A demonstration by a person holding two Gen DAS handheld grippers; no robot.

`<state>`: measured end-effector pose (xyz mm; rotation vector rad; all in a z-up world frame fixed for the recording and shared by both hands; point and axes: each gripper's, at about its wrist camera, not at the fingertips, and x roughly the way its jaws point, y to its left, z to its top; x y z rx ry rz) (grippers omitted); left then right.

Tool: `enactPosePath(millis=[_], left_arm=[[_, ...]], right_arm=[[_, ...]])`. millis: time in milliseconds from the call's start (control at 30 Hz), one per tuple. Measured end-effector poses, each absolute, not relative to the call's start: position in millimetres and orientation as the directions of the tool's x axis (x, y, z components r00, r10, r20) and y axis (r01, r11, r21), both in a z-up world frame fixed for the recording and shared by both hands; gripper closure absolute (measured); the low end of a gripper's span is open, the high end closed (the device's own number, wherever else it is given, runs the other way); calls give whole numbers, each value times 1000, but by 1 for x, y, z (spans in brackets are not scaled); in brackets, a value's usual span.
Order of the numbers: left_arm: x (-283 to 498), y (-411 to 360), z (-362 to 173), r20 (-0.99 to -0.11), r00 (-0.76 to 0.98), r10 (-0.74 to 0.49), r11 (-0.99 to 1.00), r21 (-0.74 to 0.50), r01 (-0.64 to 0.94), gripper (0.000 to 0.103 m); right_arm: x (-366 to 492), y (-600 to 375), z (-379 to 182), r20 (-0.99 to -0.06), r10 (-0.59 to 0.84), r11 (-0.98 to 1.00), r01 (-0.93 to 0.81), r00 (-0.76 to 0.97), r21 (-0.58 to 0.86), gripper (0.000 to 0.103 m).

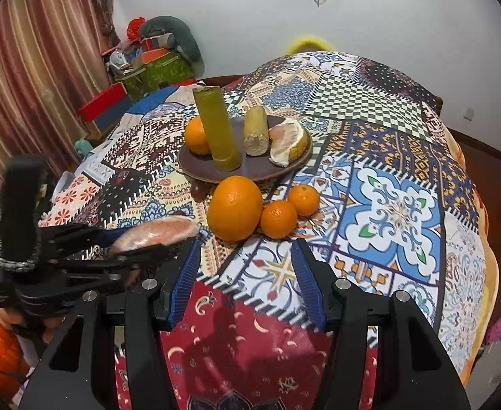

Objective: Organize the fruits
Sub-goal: 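Grasp a pink pomelo segment on the cloth with the left tool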

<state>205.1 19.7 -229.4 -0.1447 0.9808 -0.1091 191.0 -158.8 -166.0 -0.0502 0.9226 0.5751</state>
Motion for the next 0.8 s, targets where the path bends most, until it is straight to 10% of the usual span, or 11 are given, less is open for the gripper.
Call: enactPosePath(millis=[800], left_arm=[[208,79,-212,-772,633,-52,987,-138,-88,57]], right_arm=[[244,-101,-196,-819,394,822,-558,417,111,49]])
